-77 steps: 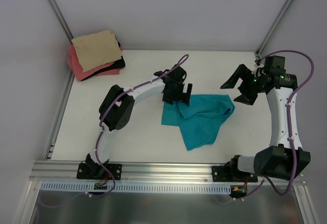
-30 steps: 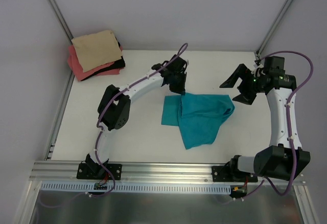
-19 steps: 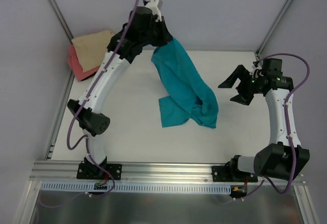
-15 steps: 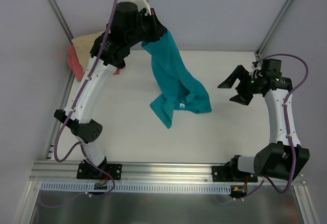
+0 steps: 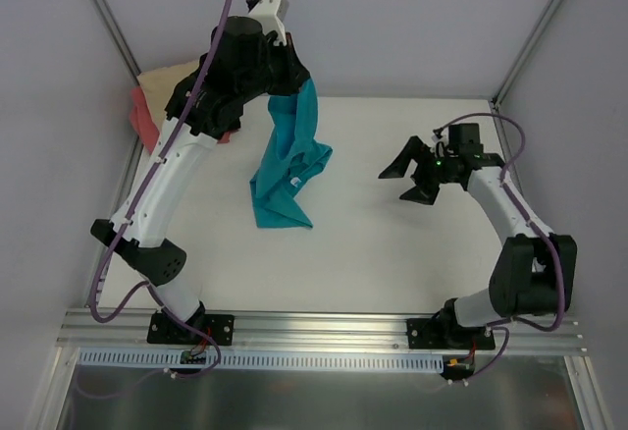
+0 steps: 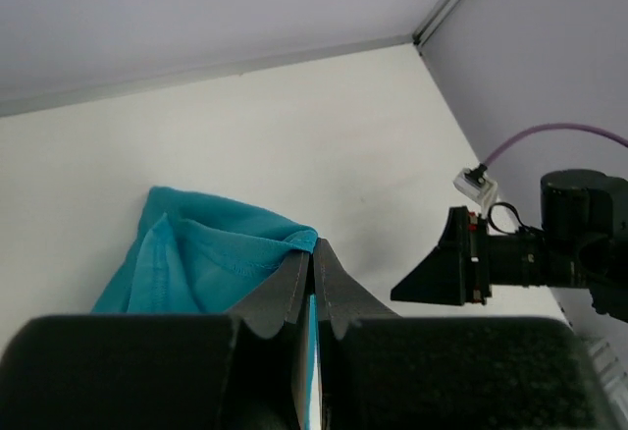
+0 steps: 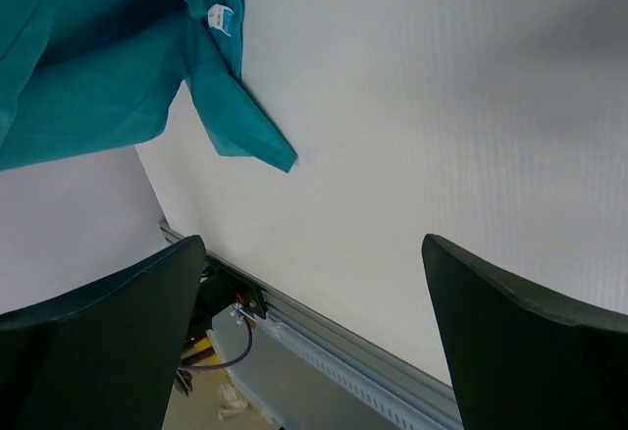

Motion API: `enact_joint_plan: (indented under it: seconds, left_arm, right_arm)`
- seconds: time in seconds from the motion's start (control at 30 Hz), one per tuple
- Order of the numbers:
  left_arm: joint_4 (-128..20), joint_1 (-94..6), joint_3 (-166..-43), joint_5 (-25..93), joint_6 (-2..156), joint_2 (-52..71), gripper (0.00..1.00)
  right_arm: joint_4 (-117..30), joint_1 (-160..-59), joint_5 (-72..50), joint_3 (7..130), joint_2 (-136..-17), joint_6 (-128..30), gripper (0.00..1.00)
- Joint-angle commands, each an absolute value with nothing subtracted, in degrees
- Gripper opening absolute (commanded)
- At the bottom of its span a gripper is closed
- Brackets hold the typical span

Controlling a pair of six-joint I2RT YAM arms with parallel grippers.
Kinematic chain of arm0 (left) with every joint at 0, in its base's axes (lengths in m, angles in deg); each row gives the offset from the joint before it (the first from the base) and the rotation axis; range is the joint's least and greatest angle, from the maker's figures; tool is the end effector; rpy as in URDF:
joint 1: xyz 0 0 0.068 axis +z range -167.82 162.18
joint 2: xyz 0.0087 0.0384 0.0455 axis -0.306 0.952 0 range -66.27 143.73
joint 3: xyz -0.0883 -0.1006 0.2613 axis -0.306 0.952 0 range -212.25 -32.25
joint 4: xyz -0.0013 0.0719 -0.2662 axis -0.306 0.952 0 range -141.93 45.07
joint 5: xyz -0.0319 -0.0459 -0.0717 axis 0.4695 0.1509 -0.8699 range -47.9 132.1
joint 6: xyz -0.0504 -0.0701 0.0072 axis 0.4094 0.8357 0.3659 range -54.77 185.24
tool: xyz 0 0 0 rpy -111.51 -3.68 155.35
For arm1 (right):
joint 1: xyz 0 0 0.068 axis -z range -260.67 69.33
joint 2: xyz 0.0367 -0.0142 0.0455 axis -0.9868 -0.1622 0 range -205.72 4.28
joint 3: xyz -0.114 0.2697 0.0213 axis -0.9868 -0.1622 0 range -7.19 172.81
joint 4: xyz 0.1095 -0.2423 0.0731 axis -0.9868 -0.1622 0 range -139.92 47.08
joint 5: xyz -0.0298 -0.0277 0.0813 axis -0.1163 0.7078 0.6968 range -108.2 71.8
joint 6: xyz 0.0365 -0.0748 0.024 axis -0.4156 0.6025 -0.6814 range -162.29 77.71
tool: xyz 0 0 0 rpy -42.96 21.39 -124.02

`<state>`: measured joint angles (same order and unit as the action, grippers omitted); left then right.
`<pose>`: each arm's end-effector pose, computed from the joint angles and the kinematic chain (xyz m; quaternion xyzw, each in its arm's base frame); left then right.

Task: Fold and stack the t-shirts
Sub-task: Flatten out the tshirt

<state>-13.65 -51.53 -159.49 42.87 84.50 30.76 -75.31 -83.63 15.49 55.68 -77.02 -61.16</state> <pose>0.3323 -0.2204 0.5583 0.0906 0.7497 -0.2878 0.5890 0.3270 0.0595 0.2635 0.0285 0.9065 0.3288 0.2634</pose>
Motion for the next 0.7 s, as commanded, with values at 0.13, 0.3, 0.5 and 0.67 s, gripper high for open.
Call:
enact_joint_plan:
  seconds: [0.13,0.3,0.5,0.67]
  left_arm:
    - [-12.9,-51.57,-156.71,45.79,81.5,25.67,0.0]
    - [-12.9,-51.65,-154.42,45.96,81.85,23.29,0.0]
    - [-11.76,-51.57,-151.97,45.44,82.99,20.66,0.0]
    - [-11.15,-51.65,-148.89,45.26,84.39,17.67,0.0]
  right_arm:
    - [-60.6,-94.11,18.89,62.85,-91.58,-67.59,0.99]
    - [-55.76,-99.29,19.5,70.16,-100.82,-71.55,0.99]
    - [-49.35,-102.9,20.56,79.9,-111.46,-77.61,0.96]
    - [-42.67,-104.83,21.17,84.56,-118.14,-83.59,0.92]
